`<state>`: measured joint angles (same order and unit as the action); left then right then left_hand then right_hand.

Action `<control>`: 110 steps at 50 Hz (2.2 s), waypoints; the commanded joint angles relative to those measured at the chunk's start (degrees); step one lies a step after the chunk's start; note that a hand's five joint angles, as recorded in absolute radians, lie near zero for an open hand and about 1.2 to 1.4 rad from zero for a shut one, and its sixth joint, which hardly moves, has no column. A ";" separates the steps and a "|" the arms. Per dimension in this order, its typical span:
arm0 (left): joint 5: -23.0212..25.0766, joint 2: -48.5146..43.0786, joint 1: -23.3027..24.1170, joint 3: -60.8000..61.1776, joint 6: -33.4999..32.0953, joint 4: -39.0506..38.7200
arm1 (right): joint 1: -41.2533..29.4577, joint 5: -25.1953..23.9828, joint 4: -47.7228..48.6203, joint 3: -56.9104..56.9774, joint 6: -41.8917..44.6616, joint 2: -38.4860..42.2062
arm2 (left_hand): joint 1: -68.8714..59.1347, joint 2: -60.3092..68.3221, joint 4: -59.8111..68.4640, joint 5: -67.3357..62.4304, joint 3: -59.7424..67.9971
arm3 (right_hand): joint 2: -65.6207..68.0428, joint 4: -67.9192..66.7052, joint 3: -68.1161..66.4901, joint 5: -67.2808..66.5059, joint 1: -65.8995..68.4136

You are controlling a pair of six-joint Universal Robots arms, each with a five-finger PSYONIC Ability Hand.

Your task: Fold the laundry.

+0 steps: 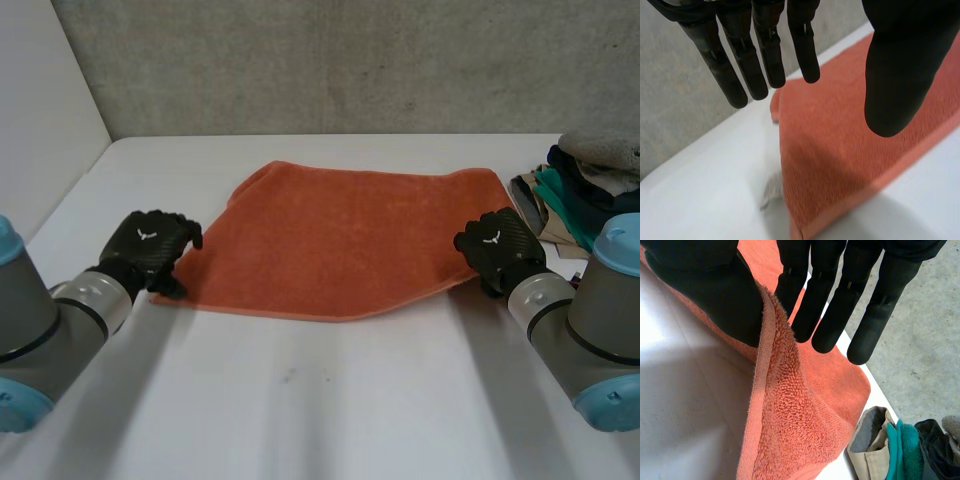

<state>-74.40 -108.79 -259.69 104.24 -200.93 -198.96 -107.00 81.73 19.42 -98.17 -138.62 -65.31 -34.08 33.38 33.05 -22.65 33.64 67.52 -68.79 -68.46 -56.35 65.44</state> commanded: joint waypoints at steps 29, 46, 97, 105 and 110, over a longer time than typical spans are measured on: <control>-1.98 -16.27 -2.05 -9.49 -15.99 -2.13 | 0.12 0.01 0.00 -0.18 0.02 0.27 | -15.65 16.35 16.68 -17.08 16.09 | 12.48 -11.21 -11.54 -13.65 14.56; -2.50 -19.09 -1.61 -15.04 -15.81 -3.80 | -0.14 0.71 -0.17 0.08 0.45 -0.08 | -45.92 46.62 46.95 -47.35 46.36 | 12.48 -11.21 -11.54 -13.65 14.56; -14.10 -8.37 6.30 -35.95 -12.83 -12.82 | 0.65 8.53 1.45 34.37 9.25 -0.34 | -45.92 46.62 46.95 -47.35 46.36 | 12.48 -11.21 -11.54 -13.65 14.56; -14.81 3.23 6.13 -26.38 -7.20 -31.58 | 0.65 3.00 13.20 26.98 9.07 -5.35 | -45.92 46.62 46.95 -47.35 46.36 | 12.48 -11.21 -11.54 -13.65 14.56; -14.72 3.68 5.25 -19.62 -7.02 -26.93 | 0.82 0.80 2.75 23.82 8.98 -5.44 | -45.92 46.62 46.95 -47.35 46.36 | 12.48 -11.21 -11.54 -13.65 14.56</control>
<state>-89.24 -107.77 -253.16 75.78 -208.82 -229.07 -106.29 86.03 33.62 -69.73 -129.63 -69.75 -65.86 68.68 68.85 -57.23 68.47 67.53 -68.81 -68.52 -57.33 65.44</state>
